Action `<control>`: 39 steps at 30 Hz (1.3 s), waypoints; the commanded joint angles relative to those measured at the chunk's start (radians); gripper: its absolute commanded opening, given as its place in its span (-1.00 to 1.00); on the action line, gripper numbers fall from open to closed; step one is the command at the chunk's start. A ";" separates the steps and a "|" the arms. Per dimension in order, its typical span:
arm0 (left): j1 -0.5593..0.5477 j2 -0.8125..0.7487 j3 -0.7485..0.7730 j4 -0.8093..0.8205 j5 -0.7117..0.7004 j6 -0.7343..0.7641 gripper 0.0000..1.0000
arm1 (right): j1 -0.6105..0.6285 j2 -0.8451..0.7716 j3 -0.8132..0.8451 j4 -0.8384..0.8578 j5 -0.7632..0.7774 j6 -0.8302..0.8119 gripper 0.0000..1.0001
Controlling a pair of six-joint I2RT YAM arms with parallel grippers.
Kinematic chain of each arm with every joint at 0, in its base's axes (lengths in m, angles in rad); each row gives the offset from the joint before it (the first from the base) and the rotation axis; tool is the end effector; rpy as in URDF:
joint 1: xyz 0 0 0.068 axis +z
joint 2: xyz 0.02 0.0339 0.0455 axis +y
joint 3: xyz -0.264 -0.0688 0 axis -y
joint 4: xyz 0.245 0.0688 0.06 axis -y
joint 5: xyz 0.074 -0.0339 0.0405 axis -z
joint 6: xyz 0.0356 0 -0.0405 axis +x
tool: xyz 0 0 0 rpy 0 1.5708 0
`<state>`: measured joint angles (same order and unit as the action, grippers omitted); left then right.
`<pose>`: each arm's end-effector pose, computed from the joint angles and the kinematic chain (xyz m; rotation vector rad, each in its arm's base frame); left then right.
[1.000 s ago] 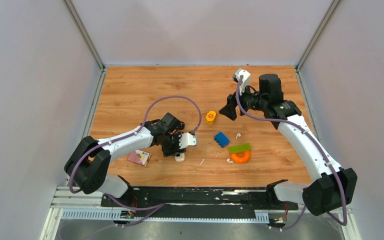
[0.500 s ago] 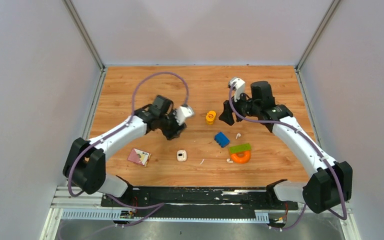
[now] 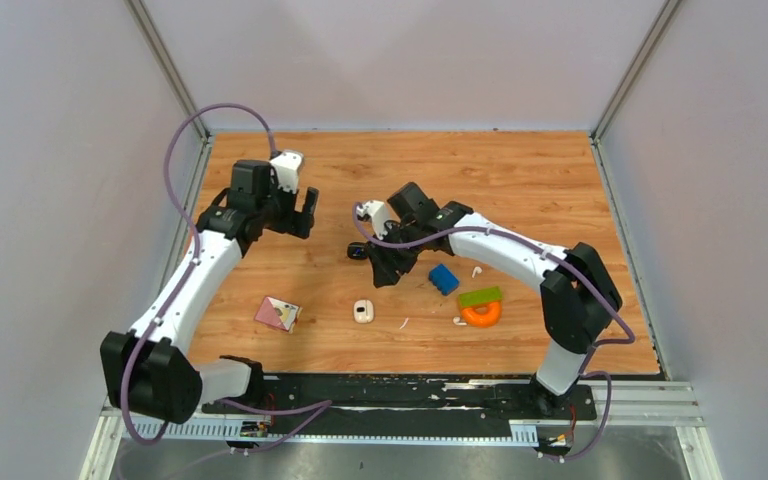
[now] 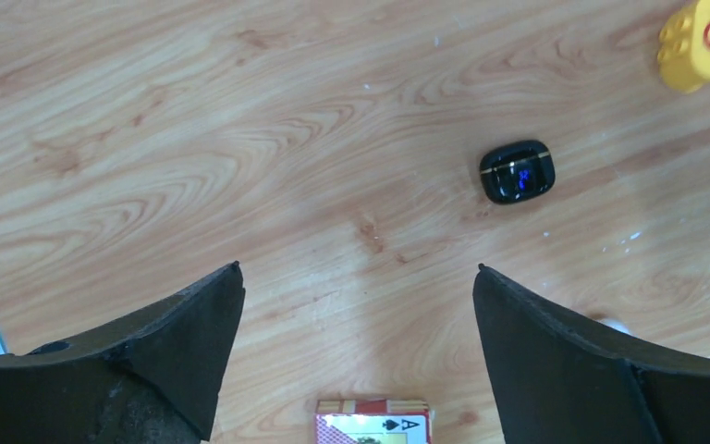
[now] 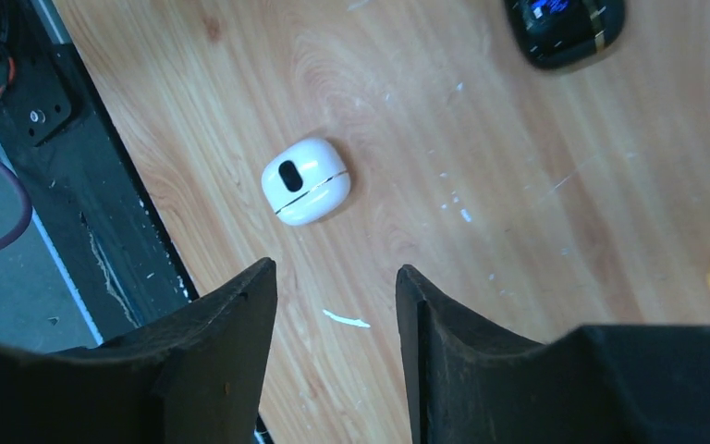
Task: Insert the wireless bluetooth earbuds into the charging case
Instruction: Pick up the charging case from the center of the board.
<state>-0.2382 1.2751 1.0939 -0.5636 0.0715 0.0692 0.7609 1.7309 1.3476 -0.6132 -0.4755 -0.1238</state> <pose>0.2670 -0.0674 0.3067 0.3909 2.2860 -0.1684 0.2561 0.2664 0.2494 -1.2903 2.2864 0.8448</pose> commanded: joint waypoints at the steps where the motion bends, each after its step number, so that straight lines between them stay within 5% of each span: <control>1: 0.085 -0.081 -0.017 -0.007 0.053 -0.120 1.00 | 0.079 0.021 0.033 -0.051 0.061 0.113 0.02; 6: 0.214 -0.135 -0.174 0.052 0.421 -0.399 1.00 | 0.179 0.073 0.032 -0.042 0.157 0.201 0.40; 9: 0.217 -0.214 -0.227 0.097 0.444 -0.431 1.00 | 0.181 0.109 0.050 -0.044 0.282 0.329 0.63; 23: 0.218 -0.255 -0.321 0.120 0.439 -0.409 1.00 | 0.257 0.284 0.137 -0.046 0.345 0.459 0.39; 32: 0.219 -0.170 -0.241 0.105 0.449 -0.367 1.00 | 0.255 0.244 0.021 -0.006 0.445 0.356 0.31; 39: 0.218 -0.128 -0.187 0.122 0.486 -0.329 1.00 | 0.255 0.242 0.011 0.107 0.300 0.028 0.18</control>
<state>-0.0235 1.1358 0.8516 -0.4732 0.5198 -0.3042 1.0199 1.9812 1.3815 -0.5781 -0.1162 0.1150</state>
